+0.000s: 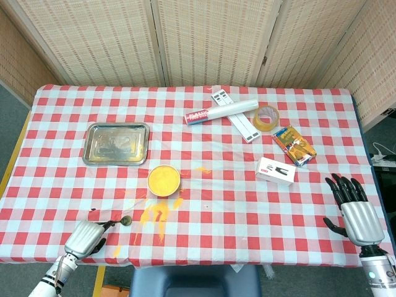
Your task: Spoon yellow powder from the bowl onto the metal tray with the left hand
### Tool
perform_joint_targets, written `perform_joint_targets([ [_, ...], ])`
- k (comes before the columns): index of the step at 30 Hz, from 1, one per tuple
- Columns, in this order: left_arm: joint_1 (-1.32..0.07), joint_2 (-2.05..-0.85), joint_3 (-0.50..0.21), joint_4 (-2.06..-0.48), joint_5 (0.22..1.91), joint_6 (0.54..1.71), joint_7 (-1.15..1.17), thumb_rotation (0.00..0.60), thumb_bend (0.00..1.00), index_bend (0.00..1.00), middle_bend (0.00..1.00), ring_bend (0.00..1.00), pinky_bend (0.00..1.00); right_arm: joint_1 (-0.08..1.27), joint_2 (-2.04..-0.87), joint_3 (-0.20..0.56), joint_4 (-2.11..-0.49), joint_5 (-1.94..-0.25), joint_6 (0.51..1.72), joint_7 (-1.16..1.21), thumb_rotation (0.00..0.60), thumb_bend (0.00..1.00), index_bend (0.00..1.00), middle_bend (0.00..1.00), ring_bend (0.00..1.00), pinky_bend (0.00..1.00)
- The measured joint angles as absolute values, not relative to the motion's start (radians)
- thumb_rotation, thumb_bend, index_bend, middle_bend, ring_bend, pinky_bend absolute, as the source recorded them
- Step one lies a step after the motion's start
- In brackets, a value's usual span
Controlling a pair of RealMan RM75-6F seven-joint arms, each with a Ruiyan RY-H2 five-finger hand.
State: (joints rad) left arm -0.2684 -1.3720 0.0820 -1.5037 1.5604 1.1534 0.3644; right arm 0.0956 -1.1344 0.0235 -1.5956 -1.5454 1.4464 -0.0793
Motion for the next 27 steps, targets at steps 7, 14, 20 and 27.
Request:
perform_joint_targets([
  [7, -0.242, -1.482, 0.064, -1.377, 1.612, 1.280, 0.382, 0.600, 0.46, 0.45, 1.00, 1.00, 1.00, 0.090, -1.131, 0.021, -1.596, -1.554, 1.459, -0.075, 0.600, 0.12, 0.00, 0.00, 0.00, 0.00],
  [14, -0.231, -1.556, 0.049, -1.301, 1.603, 1.297, 0.410, 0.600, 0.46, 0.49, 1.00, 1.00, 1.00, 0.088, -1.128, 0.017, -1.597, -1.564, 1.461, -0.069, 0.600, 0.12, 0.00, 0.00, 0.00, 0.00],
  [20, -0.232, -1.608, 0.038, -1.234, 1.612, 1.330, 0.424, 0.600, 0.46, 0.47, 1.00, 1.00, 1.00, 0.088, -1.126, 0.012, -1.599, -1.572, 1.462, -0.066, 0.600, 0.12, 0.00, 0.00, 0.00, 0.00],
  [27, -0.237, -1.647, 0.028, -1.190, 1.609, 1.339, 0.447, 0.600, 0.46, 0.46, 1.00, 1.00, 1.00, 0.085, -1.124, 0.013, -1.600, -1.572, 1.465, -0.066, 0.600, 0.12, 0.00, 0.00, 0.00, 0.00],
])
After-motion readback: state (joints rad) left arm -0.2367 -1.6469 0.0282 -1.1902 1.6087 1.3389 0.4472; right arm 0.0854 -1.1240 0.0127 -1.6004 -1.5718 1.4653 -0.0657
